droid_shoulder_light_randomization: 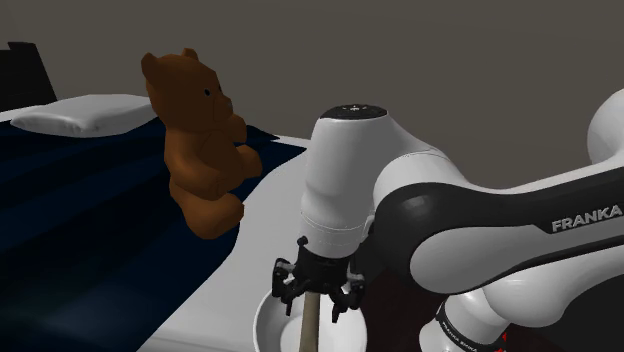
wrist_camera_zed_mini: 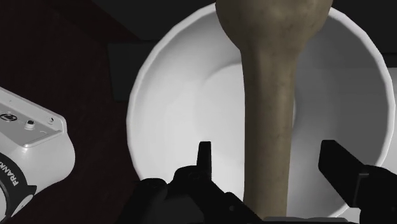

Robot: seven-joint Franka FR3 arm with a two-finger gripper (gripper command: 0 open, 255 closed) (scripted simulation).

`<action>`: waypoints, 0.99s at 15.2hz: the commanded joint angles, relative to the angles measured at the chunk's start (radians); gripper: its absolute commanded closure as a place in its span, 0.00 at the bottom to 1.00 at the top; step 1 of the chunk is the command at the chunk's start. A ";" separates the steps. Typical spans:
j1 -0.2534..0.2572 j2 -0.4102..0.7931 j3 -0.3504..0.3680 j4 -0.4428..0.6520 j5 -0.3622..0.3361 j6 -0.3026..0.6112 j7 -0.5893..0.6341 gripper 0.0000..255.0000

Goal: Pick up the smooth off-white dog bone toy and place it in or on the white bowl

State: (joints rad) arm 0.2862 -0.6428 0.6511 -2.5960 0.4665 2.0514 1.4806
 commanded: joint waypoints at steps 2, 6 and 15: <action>0.000 0.000 0.000 0.000 0.000 0.000 0.000 0.00; 0.000 -0.030 -0.032 0.044 -0.018 -0.076 0.002 0.00; -0.002 -0.049 -0.057 0.089 -0.034 -0.141 0.004 0.00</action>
State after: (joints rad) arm 0.2841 -0.6915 0.5940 -2.5066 0.4323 1.9106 1.4848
